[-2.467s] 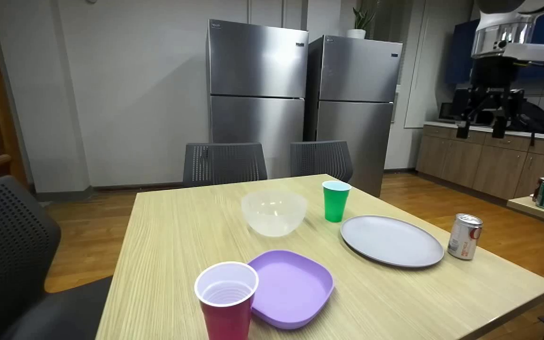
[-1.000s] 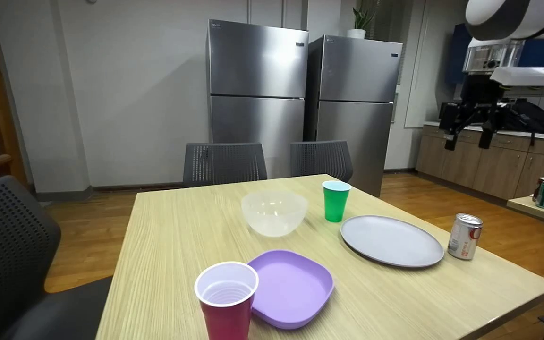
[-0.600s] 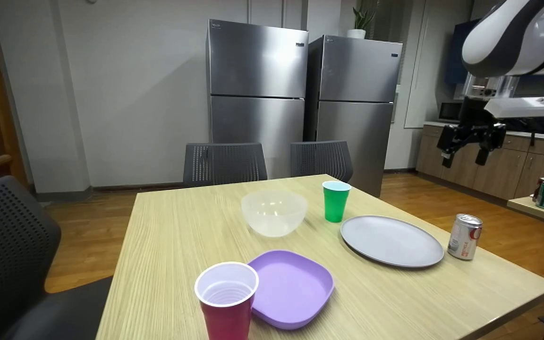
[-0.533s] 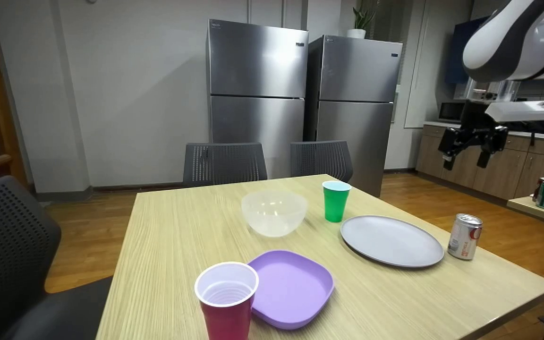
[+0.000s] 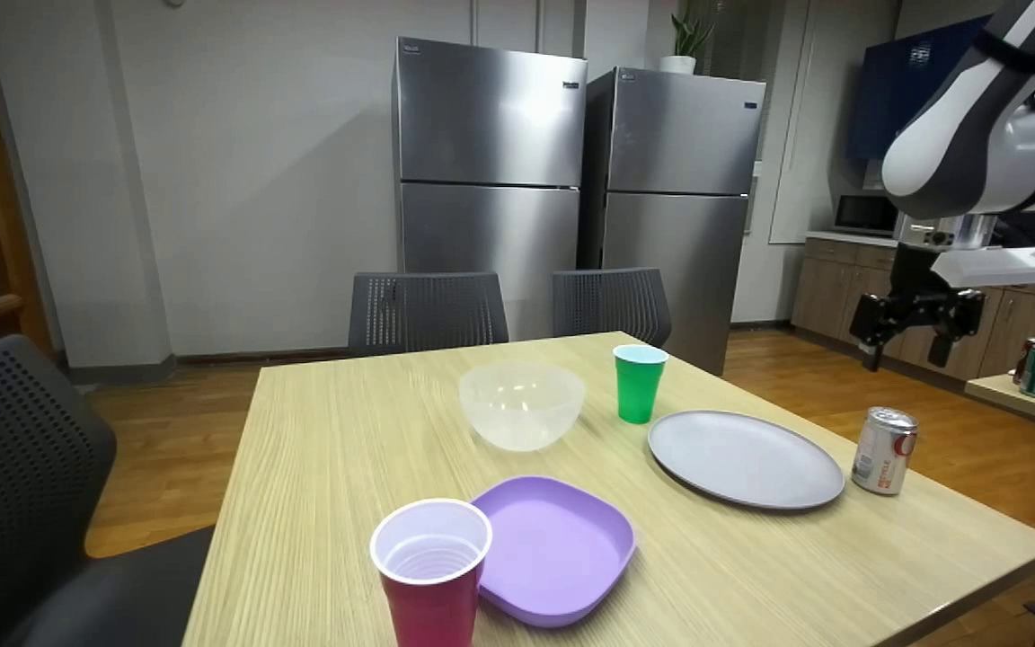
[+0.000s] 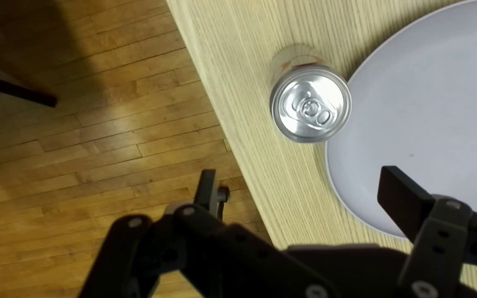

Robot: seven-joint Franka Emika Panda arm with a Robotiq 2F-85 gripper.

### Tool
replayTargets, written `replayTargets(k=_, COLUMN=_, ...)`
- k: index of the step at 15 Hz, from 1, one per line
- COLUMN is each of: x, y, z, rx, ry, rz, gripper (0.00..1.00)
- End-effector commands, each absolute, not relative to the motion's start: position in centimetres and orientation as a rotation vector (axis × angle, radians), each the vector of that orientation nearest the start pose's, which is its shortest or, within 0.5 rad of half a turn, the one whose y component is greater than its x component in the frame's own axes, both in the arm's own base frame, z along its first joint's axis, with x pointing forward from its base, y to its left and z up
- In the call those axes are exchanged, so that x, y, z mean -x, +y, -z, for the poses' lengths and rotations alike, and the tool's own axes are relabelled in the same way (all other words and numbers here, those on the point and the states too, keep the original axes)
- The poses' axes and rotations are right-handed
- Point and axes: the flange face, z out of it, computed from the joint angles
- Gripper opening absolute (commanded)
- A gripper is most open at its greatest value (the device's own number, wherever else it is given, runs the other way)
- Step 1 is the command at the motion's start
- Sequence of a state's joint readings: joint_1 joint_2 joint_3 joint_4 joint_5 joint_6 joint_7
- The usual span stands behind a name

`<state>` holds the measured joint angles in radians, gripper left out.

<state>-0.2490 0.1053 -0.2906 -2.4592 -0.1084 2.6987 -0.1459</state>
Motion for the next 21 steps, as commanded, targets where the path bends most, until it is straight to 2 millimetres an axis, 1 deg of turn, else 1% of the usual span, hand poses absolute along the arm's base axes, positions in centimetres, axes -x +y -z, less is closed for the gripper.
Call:
replayTargets(k=1, x=-42.7, y=-25.4, z=-25.1, rx=3.216, ry=0.500, rz=0.144, gripper=1.00)
replayTargets(k=6, x=-42.5, y=-25.3, z=-23.0, rx=3.219, ry=0.495, rz=0.083, gripper=1.00)
replayTargets(k=12, x=-42.0, y=-25.1, z=-21.7, rx=3.218, ry=0.494, rz=0.028, gripper=1.00)
replayTargets(k=19, x=-41.7, y=-24.8, z=-21.0, rx=3.217, ry=0.482, rz=-0.001, gripper=1.00)
replayTargets(k=21, x=-41.8, y=-24.6, z=-21.3, rx=3.223, ry=0.461, rz=0.002, gripper=1.00)
